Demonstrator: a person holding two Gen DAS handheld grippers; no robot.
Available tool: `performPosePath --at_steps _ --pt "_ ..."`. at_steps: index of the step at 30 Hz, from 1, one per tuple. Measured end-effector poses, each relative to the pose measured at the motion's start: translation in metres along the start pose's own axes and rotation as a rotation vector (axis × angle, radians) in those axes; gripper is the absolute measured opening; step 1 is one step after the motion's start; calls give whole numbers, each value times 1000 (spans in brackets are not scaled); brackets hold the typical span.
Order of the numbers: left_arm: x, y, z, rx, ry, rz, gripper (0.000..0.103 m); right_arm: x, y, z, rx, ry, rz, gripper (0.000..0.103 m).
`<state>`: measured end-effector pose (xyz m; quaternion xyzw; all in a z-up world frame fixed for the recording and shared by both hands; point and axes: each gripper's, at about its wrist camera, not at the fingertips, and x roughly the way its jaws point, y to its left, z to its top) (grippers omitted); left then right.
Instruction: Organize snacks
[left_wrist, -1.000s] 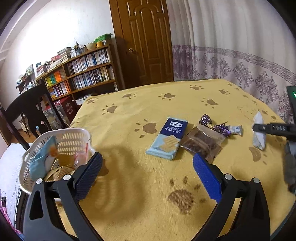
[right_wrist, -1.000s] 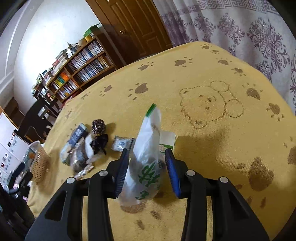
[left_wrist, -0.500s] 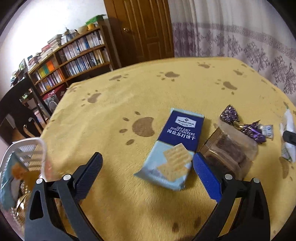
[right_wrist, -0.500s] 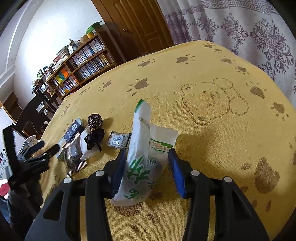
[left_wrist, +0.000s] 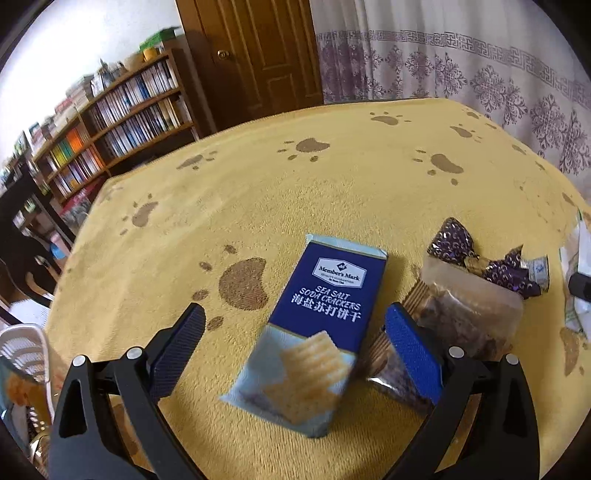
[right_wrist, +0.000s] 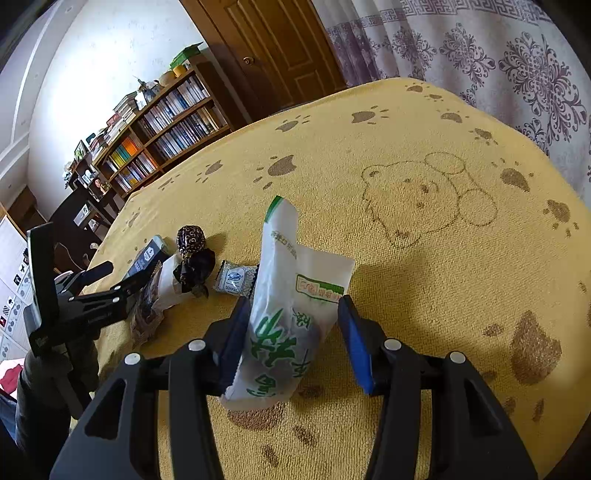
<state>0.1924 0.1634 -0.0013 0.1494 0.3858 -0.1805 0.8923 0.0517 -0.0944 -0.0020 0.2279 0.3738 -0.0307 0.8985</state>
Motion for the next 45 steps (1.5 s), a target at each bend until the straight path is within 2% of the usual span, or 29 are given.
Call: performPosePath --at_steps 2,4,7,10,12,15,22,29,37,45 --pt "10 5 0 -13 36 -14 88 0 0 0 -1 0 0 51" --pt "13 13 -1 -51 41 -56 88 0 0 0 -2 -1 -1 51" --pt "13 12 -2 -46 36 -54 87 0 0 0 -1 0 0 51" --pt "11 8 -2 -32 29 -78 76 0 0 0 -2 -1 -1 51" --pt "8 6 -3 -34 28 -105 60 0 0 0 -2 -1 -1 51" --pt "4 2 -6 -41 20 -95 52 0 0 0 -3 -1 -1 51" --pt "-5 6 -13 -86 11 -96 51 0 1 0 -12 -3 -3 51" --pt "-27 8 -16 -103 -30 -49 51 0 1 0 -12 -2 -3 51" --pt "-78 26 -16 -120 -126 28 51 1 1 0 -16 -3 -4 51" --pt "-121 71 -26 -188 -177 149 51 1 1 0 -17 -3 -3 51"
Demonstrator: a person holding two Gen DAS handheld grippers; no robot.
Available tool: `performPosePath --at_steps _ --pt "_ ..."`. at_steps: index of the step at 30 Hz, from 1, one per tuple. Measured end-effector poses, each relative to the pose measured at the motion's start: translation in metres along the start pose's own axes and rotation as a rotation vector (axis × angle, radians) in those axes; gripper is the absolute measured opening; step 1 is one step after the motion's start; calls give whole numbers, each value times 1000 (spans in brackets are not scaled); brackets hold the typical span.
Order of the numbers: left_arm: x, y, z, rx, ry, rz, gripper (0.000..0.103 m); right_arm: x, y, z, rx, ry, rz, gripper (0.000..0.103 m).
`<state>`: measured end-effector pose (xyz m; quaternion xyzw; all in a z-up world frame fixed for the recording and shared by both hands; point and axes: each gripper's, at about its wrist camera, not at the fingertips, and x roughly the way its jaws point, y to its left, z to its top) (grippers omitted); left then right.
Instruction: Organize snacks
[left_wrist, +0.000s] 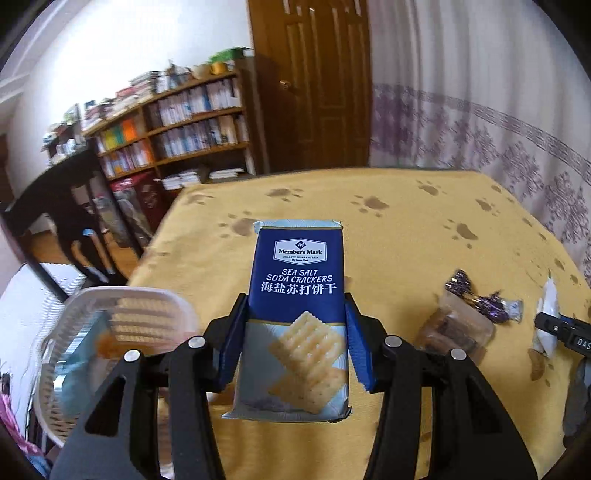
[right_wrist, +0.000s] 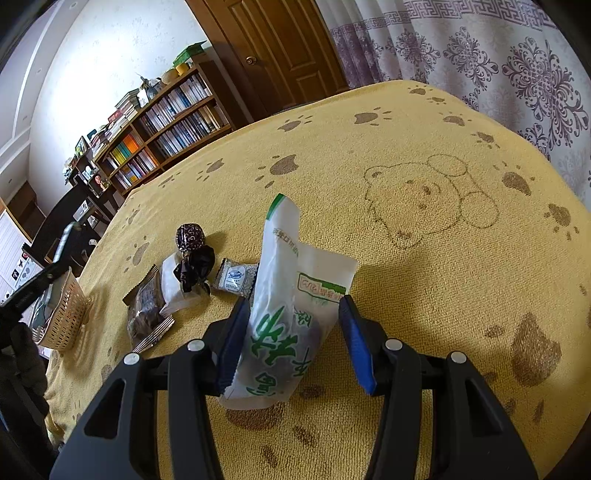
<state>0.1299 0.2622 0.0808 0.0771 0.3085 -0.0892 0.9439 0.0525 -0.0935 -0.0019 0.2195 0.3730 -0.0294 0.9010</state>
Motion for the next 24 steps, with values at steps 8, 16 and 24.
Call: performPosePath --at_steps 8,16,24 --pt "-23 49 -4 -46 -29 97 51 0 0 0 0 0 -1 51" --pt "-21 74 -16 -95 1 124 51 0 1 0 -1 0 0 51" --pt "-11 31 -17 -1 12 37 67 1 1 0 0 -1 2 51"
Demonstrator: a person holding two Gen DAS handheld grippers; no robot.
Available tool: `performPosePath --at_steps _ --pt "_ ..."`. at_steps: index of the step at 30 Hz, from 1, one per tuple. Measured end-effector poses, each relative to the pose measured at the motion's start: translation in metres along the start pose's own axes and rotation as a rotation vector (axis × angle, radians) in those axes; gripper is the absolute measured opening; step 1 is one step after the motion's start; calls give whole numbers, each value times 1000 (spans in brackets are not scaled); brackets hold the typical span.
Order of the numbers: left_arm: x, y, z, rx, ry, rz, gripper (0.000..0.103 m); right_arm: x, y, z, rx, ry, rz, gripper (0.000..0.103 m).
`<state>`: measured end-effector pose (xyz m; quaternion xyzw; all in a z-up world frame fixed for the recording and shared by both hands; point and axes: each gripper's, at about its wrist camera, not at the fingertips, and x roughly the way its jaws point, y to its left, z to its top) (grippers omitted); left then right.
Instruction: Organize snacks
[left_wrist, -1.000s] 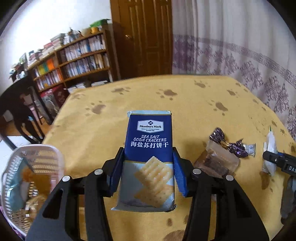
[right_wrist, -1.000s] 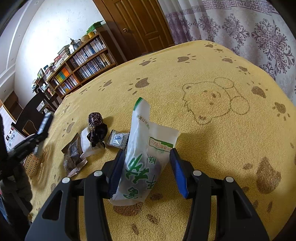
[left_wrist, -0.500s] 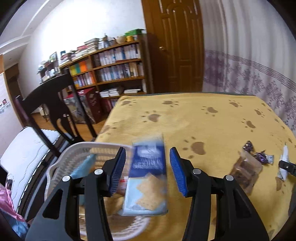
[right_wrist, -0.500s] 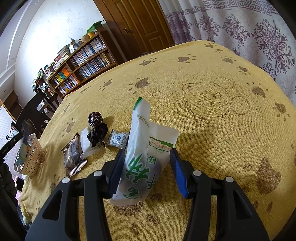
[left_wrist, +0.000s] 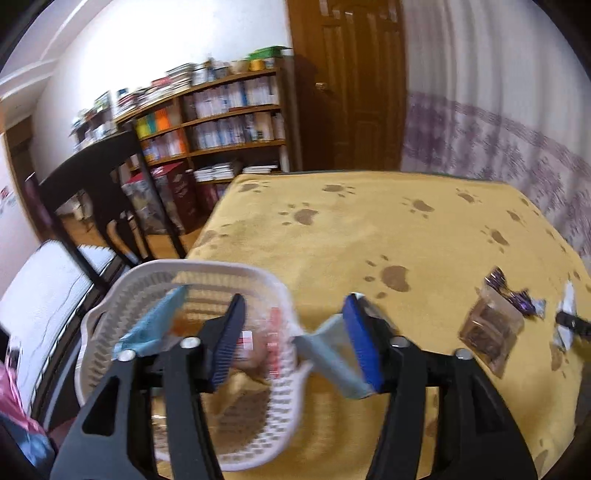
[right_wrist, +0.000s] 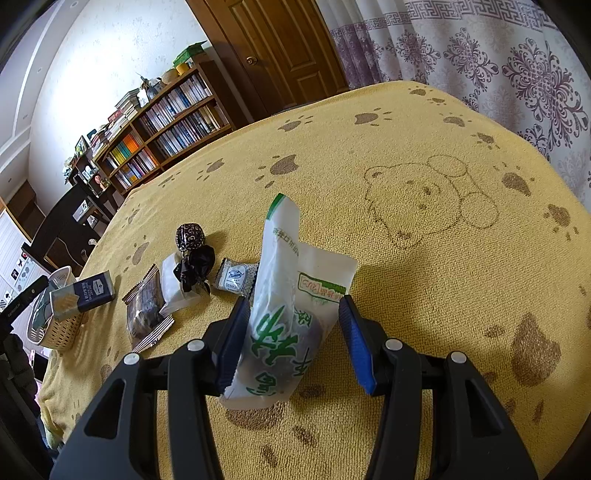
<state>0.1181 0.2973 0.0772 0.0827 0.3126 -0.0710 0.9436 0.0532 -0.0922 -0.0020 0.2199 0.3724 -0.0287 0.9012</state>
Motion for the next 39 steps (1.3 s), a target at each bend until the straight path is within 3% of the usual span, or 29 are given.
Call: performPosePath --at_steps 5,13,23,32,39 --pt "22 -33 1 82 51 -38 77 0 0 0 0 0 0 51" --pt "54 -45 -10 88 129 -66 77 0 0 0 0 0 0 51" --pt "48 -63 -32 158 120 -102 79 0 0 0 1 0 1 52" --pt "42 -80 -58 268 96 28 85 0 -1 0 1 0 0 52" --pt "16 -100 -78 300 69 63 85 0 -1 0 2 -1 2 52"
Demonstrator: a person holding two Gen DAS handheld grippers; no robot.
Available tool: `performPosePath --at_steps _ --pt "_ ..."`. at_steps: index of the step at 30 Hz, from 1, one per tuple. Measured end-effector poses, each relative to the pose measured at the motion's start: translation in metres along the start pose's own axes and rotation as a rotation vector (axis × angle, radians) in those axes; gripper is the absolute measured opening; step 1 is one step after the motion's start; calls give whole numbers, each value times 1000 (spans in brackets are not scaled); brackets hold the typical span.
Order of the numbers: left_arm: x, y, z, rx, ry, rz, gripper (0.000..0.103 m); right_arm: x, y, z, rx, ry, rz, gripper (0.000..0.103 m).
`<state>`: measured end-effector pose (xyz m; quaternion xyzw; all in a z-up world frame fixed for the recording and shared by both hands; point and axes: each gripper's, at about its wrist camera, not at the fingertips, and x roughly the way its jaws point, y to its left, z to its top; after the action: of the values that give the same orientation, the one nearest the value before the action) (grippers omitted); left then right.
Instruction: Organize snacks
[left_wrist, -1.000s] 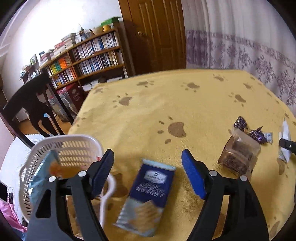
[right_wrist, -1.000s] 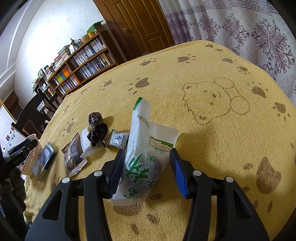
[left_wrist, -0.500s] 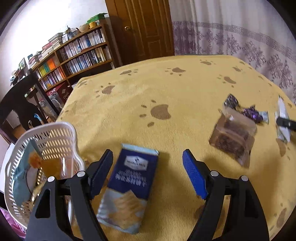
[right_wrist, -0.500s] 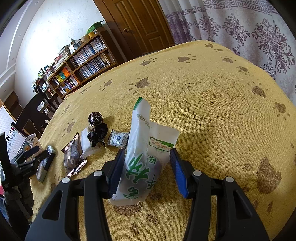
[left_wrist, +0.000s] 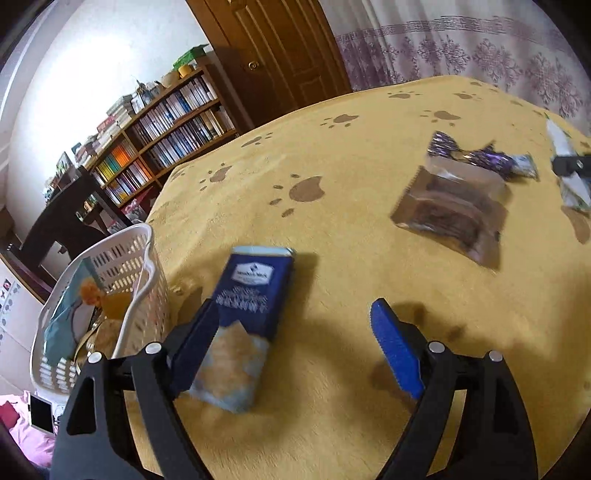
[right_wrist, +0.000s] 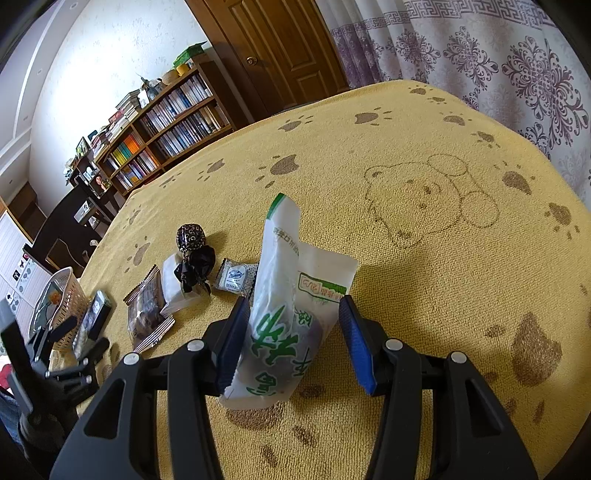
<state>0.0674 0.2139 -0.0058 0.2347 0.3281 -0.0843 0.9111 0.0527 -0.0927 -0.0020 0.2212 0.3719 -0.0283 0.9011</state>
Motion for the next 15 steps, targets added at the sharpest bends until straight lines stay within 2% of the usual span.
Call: performPosePath --at_steps 5,8,11,15 --pt "-13 -3 -15 -9 14 25 85 0 0 0 0 0 0 52" --pt "-18 7 -20 -58 18 51 86 0 0 0 1 0 1 51" --pt "-9 15 -24 -93 62 22 88 0 1 0 1 0 2 51" --pt "-2 24 -23 -141 79 -2 89 0 1 0 1 -1 2 51"
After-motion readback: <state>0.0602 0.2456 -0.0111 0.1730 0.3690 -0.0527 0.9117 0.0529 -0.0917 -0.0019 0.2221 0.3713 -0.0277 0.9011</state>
